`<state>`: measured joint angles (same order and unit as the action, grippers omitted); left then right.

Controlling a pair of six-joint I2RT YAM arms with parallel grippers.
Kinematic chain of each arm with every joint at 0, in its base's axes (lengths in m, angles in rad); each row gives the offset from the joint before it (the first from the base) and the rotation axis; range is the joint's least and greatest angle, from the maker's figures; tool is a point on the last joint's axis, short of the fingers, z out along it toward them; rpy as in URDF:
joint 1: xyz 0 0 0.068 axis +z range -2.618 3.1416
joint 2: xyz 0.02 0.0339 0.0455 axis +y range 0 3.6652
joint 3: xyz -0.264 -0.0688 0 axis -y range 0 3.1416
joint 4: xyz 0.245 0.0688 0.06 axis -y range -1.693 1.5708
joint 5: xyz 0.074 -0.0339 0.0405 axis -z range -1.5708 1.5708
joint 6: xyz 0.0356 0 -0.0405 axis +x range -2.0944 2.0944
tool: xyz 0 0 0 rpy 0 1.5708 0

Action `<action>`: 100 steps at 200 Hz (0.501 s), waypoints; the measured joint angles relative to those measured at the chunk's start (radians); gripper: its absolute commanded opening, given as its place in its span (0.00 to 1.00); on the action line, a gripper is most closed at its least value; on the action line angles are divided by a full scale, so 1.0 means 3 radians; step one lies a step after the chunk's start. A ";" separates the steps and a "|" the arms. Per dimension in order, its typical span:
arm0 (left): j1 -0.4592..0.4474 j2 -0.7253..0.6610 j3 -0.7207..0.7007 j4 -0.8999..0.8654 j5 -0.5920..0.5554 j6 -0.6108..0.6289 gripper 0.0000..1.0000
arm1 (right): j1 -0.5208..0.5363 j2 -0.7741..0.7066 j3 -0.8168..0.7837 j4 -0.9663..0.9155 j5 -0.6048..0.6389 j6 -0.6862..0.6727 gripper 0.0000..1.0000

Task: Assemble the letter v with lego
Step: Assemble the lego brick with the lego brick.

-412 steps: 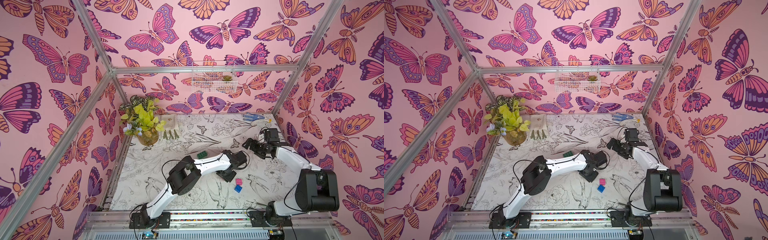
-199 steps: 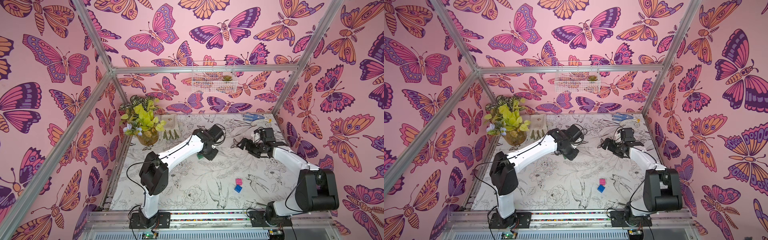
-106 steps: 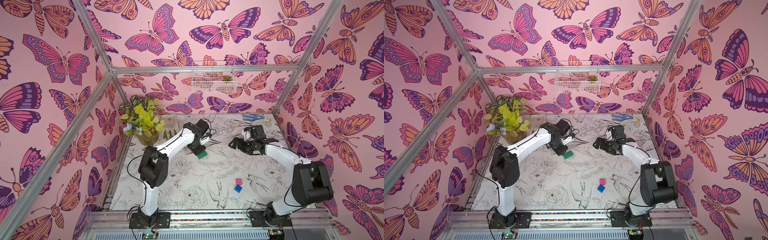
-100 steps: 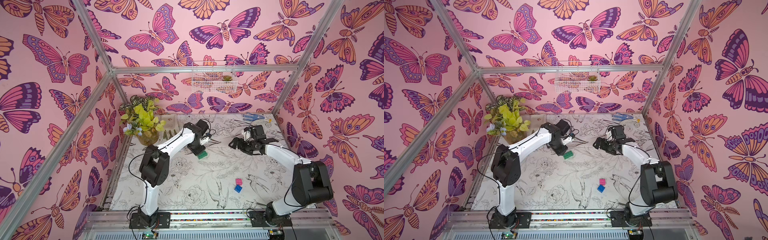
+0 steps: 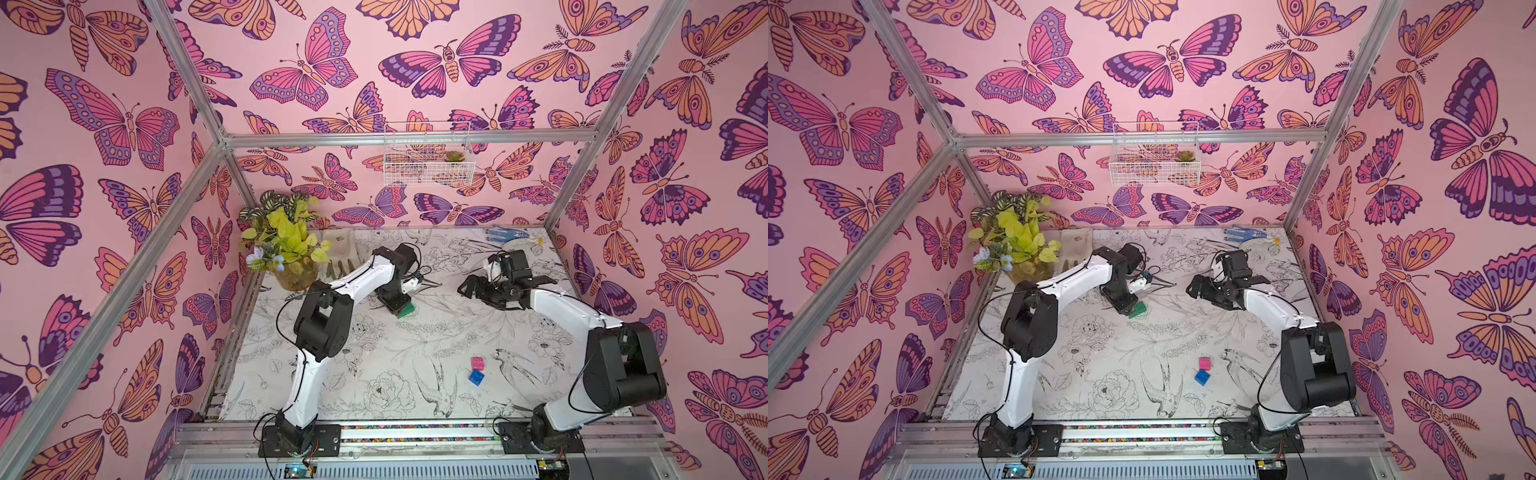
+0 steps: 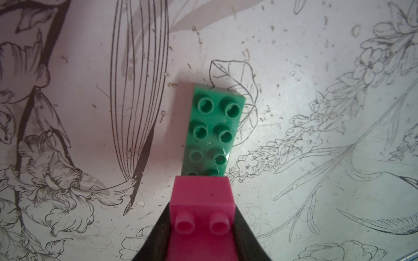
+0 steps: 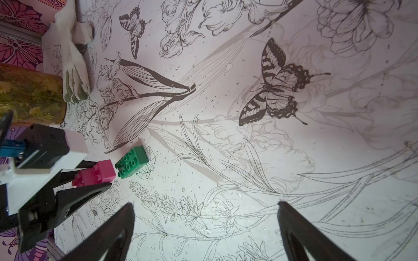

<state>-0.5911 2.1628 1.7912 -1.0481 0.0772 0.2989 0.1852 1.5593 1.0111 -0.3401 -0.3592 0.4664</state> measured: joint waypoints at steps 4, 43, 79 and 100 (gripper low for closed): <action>0.0000 0.0000 0.0000 -0.0001 0.0008 0.0000 0.27 | 0.0000 0.0000 0.0000 0.0000 0.0000 0.0000 0.99; 0.0000 0.0000 -0.0003 0.0000 0.0033 0.0000 0.28 | 0.0000 0.0000 0.0000 0.0000 0.0000 0.0000 0.99; 0.0000 0.0000 -0.0033 0.0000 0.0031 -0.0003 0.28 | 0.0000 0.0000 0.0000 0.0000 0.0000 0.0001 0.99; 0.0000 0.0000 -0.0074 0.0001 0.0029 -0.0014 0.28 | 0.0000 0.0000 0.0000 0.0001 0.0000 0.0001 0.99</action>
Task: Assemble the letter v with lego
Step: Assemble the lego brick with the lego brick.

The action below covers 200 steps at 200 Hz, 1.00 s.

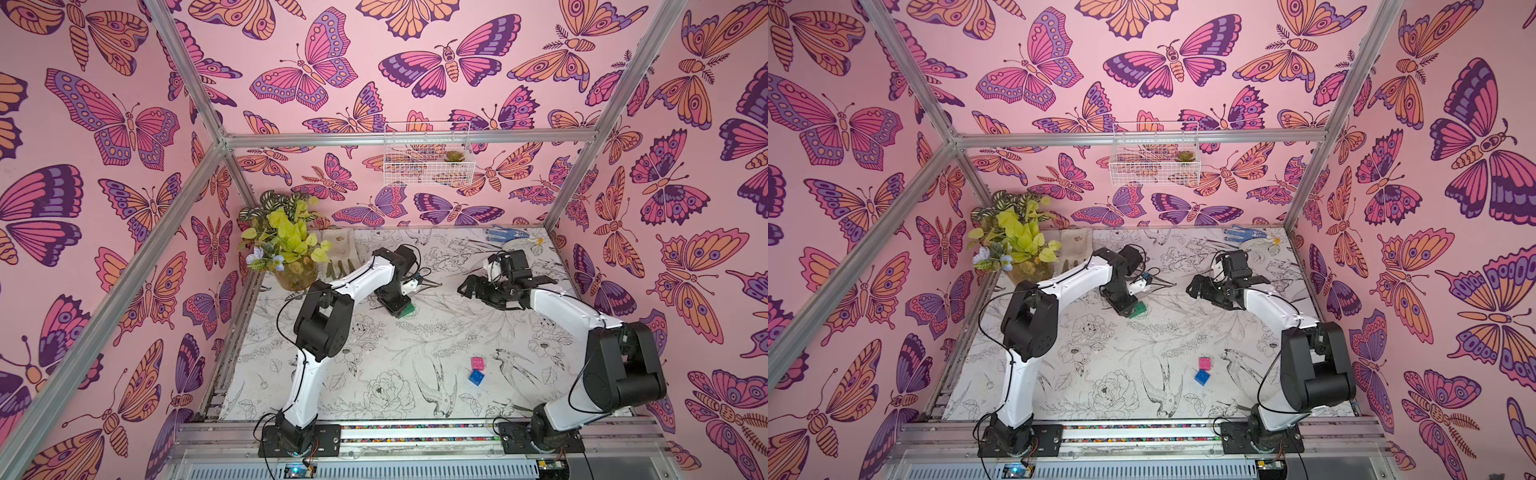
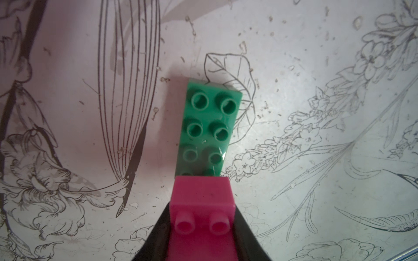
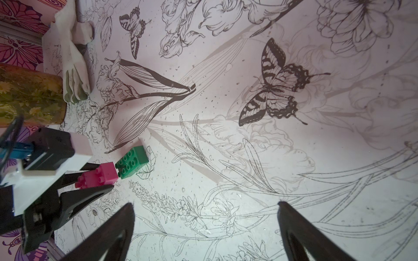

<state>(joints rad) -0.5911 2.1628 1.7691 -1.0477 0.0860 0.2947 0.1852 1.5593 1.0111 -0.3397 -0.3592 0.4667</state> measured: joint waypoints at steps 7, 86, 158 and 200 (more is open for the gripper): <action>0.0000 0.0000 -0.0017 0.0000 -0.0001 -0.0001 0.27 | 0.0000 0.0000 0.0000 0.0000 0.0000 -0.0001 0.99; -0.0001 0.0000 -0.0065 0.0029 -0.0027 -0.0003 0.27 | 0.0000 0.0000 0.0000 -0.0001 0.0000 -0.0001 0.99; -0.0013 0.0000 -0.0097 0.0114 -0.0113 0.0001 0.27 | 0.0000 0.0000 0.0000 0.0000 -0.0001 0.0000 0.99; -0.0042 -0.0006 -0.0144 0.0159 -0.0161 0.0000 0.27 | 0.0001 0.0000 0.0000 0.0000 -0.0001 0.0000 0.99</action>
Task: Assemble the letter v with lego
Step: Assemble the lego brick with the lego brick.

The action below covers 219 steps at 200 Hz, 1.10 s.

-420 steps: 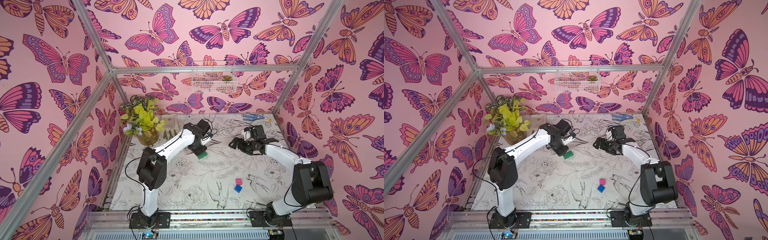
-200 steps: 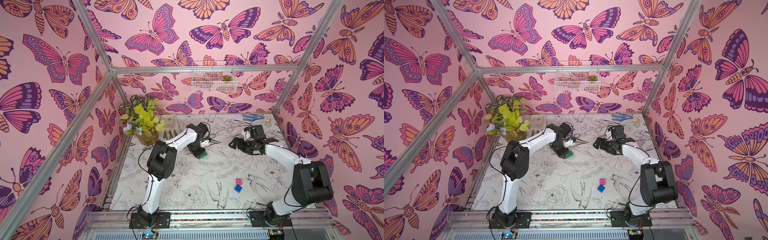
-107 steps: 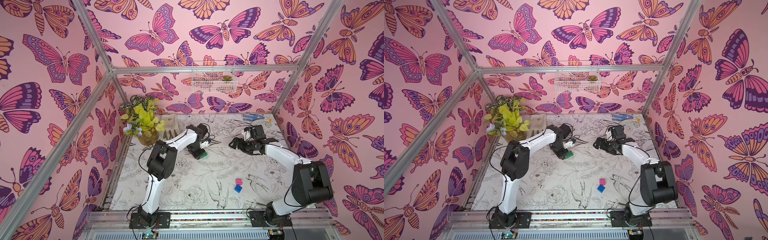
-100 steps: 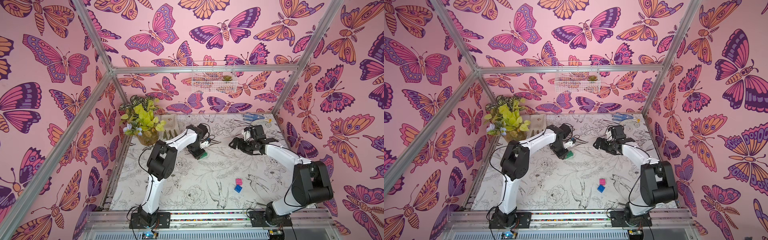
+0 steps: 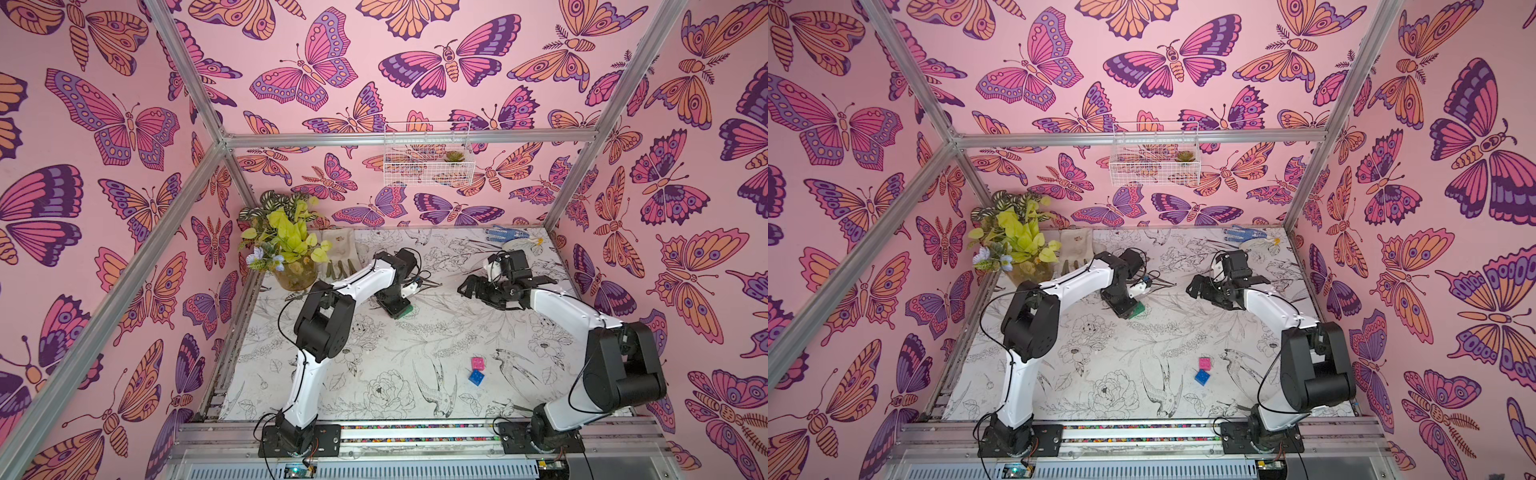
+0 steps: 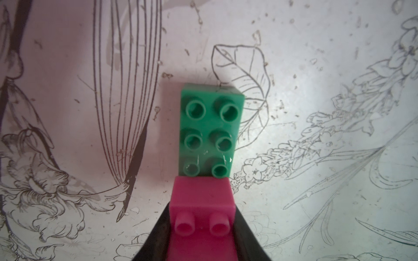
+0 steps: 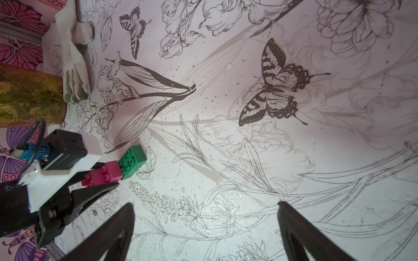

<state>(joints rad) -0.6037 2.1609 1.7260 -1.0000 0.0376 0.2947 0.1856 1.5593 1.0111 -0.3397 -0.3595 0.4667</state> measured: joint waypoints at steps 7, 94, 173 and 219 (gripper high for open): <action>-0.0003 -0.0008 -0.0013 0.0010 -0.0009 0.0000 0.27 | -0.0001 0.0000 0.0000 0.0000 0.0000 -0.0001 0.99; -0.0020 -0.0080 -0.0144 0.0111 -0.0047 -0.0045 0.27 | 0.0000 0.0000 0.0000 0.0004 0.0000 0.0000 0.99; -0.0074 -0.0086 -0.0161 0.0112 -0.0201 -0.0089 0.28 | 0.0000 0.0000 0.0000 0.0011 0.0000 0.0001 0.99; -0.0097 -0.0072 -0.0172 0.0083 -0.0284 -0.0154 0.28 | 0.0000 0.0000 0.0000 0.0011 0.0000 0.0001 0.99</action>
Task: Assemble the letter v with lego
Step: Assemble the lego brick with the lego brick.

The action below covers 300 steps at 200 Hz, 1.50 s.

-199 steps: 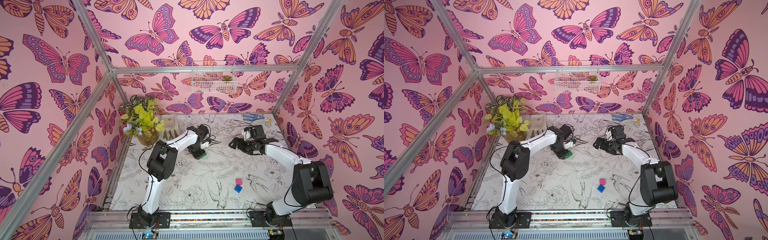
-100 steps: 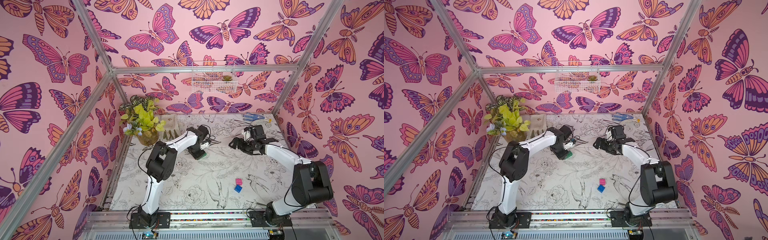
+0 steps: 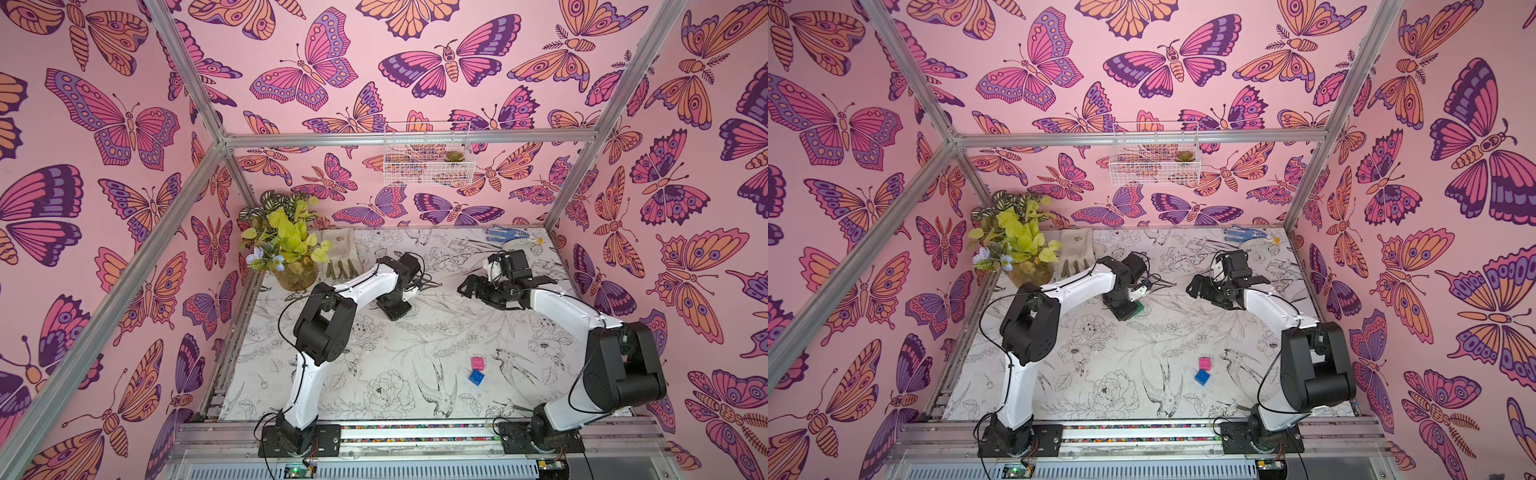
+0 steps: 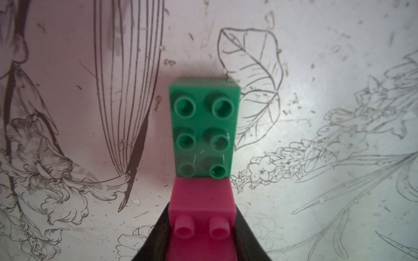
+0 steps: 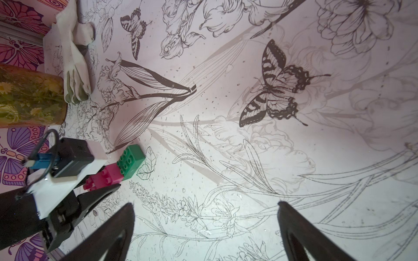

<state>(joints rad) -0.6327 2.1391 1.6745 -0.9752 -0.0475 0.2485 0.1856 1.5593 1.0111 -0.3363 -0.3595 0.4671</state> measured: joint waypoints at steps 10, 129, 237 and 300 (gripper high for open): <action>-0.0003 -0.0001 -0.0001 -0.0004 -0.0008 -0.0011 0.28 | 0.0000 0.0000 0.0000 0.0001 0.0000 0.0000 0.99; -0.0004 0.0163 0.0251 -0.0238 0.0043 -0.0149 0.28 | 0.0000 0.0000 0.0000 -0.0001 0.0000 -0.0001 0.99; -0.0010 0.0319 0.0295 -0.0224 0.0024 -0.0318 0.71 | 0.0000 0.0000 0.0000 -0.0001 0.0000 0.0000 0.99; -0.0047 0.0249 0.0487 -0.0142 0.0031 -0.0423 0.77 | 0.0003 0.0000 0.0000 -0.0006 0.0000 -0.0017 0.99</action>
<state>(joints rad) -0.6468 2.2139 1.8206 -1.0180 -0.0383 0.1215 0.1864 1.5593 1.0111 -0.3382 -0.3595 0.4622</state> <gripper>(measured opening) 0.764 0.991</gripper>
